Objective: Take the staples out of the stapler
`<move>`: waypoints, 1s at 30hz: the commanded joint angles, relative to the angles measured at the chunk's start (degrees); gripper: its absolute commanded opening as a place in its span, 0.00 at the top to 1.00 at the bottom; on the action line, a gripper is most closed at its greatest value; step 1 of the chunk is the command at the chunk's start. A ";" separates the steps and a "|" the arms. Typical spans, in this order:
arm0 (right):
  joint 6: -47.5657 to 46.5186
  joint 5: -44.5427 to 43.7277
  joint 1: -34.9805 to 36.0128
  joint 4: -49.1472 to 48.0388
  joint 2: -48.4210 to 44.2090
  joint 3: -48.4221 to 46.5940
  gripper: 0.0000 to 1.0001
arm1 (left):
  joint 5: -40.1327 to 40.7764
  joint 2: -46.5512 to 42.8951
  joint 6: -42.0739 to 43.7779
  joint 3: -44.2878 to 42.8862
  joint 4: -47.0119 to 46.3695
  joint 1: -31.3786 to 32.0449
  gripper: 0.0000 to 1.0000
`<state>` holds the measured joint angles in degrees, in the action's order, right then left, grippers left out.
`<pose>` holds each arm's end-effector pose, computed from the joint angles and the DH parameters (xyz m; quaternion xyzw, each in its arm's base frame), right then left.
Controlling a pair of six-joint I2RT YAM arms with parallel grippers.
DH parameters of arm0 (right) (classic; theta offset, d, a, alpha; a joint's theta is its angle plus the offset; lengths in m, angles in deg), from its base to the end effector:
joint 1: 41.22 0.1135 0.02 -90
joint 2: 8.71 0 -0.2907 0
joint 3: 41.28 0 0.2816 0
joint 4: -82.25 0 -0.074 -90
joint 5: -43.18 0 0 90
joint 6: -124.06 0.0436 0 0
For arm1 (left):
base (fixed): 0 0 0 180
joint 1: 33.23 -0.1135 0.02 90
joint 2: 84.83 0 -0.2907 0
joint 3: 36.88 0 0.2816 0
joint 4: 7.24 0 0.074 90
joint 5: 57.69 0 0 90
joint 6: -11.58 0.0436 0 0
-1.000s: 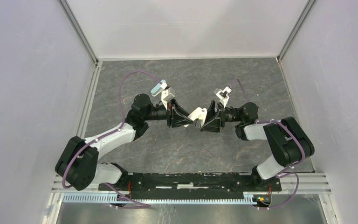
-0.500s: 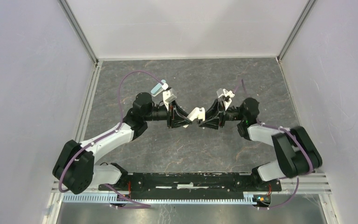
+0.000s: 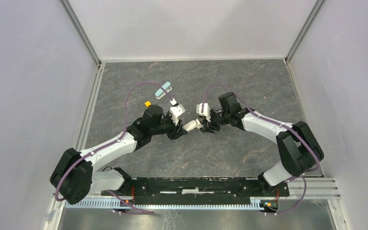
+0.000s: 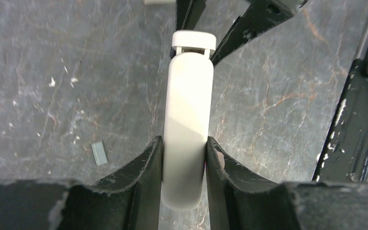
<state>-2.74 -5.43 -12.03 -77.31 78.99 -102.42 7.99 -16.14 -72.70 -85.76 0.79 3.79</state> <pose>0.2766 0.1876 0.2000 -0.5826 0.6595 0.3053 0.3639 0.2126 -0.1828 0.2358 0.4063 0.7400 -0.3099 0.4373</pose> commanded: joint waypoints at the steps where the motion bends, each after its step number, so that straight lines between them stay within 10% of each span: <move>1: -8.67 -14.93 -0.58 5.25 0.92 -1.60 0.89 | 10.78 0.51 -0.45 2.40 3.06 -0.27 0.98; 13: -7.16 -15.31 0.82 6.02 3.63 -3.14 0.89 | 10.75 2.18 -4.62 0.75 5.33 -0.27 0.98; 22: -4.80 5.80 -1.50 10.99 2.61 -4.92 0.86 | 1.18 -0.82 -13.06 3.86 -8.29 -2.33 0.98; 30: -8.60 22.79 -1.51 18.21 -0.85 -6.78 0.17 | -10.51 -3.34 -28.25 12.69 -35.35 -6.58 0.98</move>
<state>-8.22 6.61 -13.80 -65.59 81.27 -106.09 1.76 -17.67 -89.60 -75.33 -15.90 -0.78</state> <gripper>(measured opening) 0.685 0.407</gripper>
